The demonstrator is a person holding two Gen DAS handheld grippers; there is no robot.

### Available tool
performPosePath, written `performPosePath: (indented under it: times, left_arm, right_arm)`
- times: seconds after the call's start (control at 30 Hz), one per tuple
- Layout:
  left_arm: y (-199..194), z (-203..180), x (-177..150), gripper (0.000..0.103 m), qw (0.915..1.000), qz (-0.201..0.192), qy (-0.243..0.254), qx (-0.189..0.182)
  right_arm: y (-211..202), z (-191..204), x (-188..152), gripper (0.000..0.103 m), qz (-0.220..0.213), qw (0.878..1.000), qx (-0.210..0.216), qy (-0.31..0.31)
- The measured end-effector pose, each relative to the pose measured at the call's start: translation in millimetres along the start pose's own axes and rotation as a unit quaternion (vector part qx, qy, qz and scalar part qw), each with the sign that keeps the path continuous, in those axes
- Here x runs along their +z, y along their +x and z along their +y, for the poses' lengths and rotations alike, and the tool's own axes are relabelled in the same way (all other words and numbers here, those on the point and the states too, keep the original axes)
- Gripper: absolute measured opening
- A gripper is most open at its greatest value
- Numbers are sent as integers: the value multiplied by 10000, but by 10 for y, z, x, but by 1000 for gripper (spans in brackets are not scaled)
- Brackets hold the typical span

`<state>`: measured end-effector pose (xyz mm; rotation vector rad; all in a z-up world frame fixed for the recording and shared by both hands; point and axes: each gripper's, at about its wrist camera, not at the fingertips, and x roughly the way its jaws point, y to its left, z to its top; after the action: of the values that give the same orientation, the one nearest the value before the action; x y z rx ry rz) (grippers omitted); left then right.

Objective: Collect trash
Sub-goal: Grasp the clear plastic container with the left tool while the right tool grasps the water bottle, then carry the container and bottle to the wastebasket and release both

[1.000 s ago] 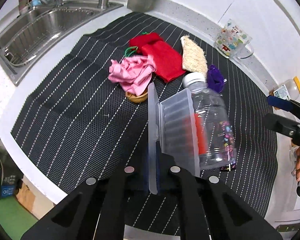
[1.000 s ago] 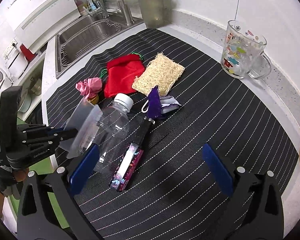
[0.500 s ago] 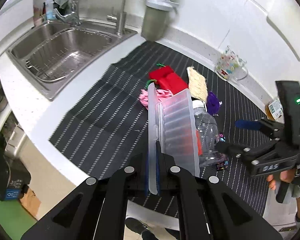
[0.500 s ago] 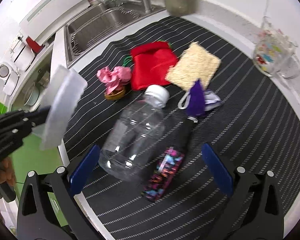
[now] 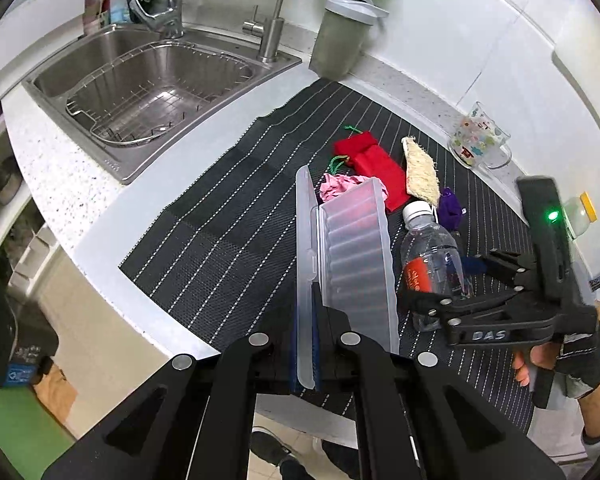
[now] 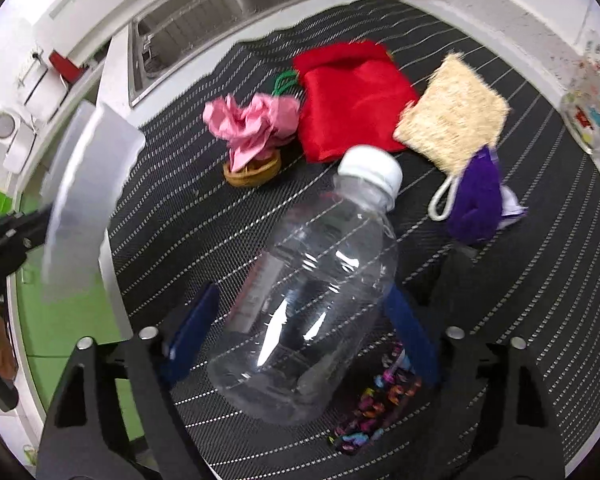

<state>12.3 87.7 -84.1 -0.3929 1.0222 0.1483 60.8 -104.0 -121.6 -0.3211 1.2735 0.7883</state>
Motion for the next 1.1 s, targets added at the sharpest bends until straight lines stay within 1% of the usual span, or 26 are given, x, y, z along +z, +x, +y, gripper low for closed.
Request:
performPosePath:
  times: [0.07,0.17,0.3,0.47,0.57,0.67,0.73,0.83,0.9,0.93,0.97,1.03,1.1]
  left_arm:
    - [3,13,-8,6,10000,1,-34,-4]
    - [-3,-5,-10,6,10000,-15,-54,-20]
    - [-43,-73,-4,6,10000,-73,-44,-45]
    - [-230,-201,-39,6,9996,-253,-92,-39]
    - [-413,-232,-124,6,9988,-423,-227,61]
    - [-642,-195,-305,6,9966,-615,-471,295]
    - [-787,-130,-442,6,9943,-703,-658,462]
    - [-1063,31,-726,6,9881,-840,-1023,786]
    - [-1268,168,-961,6,9822,-916,-1284,1023]
    - [-1392,253,-1115,6,9781,-955,-1430,1172]
    - [-1493,326,-1237,6,9745,-985,-1557,1281]
    - [-1655,460,-1444,6,9680,-1030,-1775,1447]
    - [-1830,633,-1721,6,9596,-1064,-2027,1638]
  right_arm:
    - [-2,8,8,68,-58,10000,-58,-27]
    - [-43,-4,11,64,-103,9999,-13,-84]
    - [-240,-27,-10,62,-277,9994,-34,-194]
    - [-614,14,-63,61,-533,9974,-19,-486]
    - [-859,168,-78,61,-733,9935,64,-873]
    - [-1013,347,-100,61,-885,9873,221,-1301]
    - [-1072,539,-117,61,-949,9815,389,-1617]
    - [-1123,913,-179,61,-1000,9697,711,-2111]
    - [-1116,1188,-235,61,-997,9619,908,-2380]
    - [-1099,1400,-284,61,-977,9557,1063,-2564]
    - [-1095,1530,-327,61,-969,9519,1138,-2676]
    - [-1017,1887,-424,61,-912,9416,1326,-2956]
    - [-912,2209,-528,61,-824,9341,1472,-3146]
